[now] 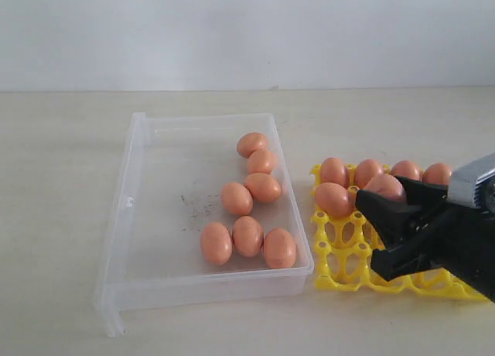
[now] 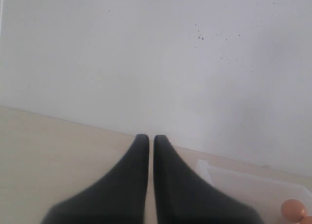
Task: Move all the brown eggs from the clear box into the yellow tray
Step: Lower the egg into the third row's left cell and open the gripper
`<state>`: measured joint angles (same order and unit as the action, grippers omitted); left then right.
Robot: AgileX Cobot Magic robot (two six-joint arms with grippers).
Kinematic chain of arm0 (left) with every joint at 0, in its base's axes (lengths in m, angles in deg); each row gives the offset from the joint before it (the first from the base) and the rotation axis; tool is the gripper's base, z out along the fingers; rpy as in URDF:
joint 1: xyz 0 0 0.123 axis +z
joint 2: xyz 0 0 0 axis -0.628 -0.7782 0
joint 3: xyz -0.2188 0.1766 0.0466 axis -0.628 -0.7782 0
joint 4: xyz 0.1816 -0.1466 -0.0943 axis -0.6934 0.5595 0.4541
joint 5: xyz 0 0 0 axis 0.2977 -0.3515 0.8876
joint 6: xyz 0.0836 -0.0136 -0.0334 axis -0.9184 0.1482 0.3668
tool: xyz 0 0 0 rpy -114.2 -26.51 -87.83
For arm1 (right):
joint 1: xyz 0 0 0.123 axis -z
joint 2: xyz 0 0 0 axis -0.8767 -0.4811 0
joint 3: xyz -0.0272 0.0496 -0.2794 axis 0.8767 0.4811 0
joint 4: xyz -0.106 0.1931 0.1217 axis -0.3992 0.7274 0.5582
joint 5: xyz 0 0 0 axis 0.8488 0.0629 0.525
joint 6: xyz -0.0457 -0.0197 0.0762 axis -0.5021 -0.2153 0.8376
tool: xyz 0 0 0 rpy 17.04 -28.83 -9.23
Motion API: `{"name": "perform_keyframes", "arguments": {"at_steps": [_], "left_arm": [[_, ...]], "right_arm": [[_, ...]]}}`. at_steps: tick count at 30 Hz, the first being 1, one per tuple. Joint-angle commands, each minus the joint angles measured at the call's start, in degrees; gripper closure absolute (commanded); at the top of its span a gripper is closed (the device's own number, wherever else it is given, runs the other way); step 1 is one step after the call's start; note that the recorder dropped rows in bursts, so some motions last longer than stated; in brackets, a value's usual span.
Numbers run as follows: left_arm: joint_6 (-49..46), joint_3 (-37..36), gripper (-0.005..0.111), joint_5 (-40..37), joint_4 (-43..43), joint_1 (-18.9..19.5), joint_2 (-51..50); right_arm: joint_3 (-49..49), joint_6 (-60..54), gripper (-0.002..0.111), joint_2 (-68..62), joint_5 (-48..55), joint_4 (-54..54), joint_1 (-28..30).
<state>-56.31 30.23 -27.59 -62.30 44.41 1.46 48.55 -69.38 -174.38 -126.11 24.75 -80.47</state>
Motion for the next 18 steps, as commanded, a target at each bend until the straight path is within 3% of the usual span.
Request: {"name": "perform_keyframes", "arguments": {"at_steps": [1, 4, 11, 18], "left_arm": [[-0.43, 0.15, 0.103, 0.00, 0.19, -0.27, 0.16], [-0.43, 0.15, 0.103, 0.00, 0.19, -0.27, 0.16], [-0.43, 0.15, 0.103, 0.00, 0.19, -0.27, 0.16], [-0.43, 0.15, 0.103, 0.00, 0.19, -0.27, 0.16]], "right_arm": [[-6.79, 1.39, 0.109, -0.30, 8.94, -7.51, 0.36], [-11.56, 4.80, 0.109, -3.69, 13.81, -8.70, 0.36], [-17.29, 4.60, 0.109, -18.25, 13.78, -11.04, 0.36], [-17.41, 5.16, 0.109, -18.85, 12.33, -10.24, 0.36]]}}
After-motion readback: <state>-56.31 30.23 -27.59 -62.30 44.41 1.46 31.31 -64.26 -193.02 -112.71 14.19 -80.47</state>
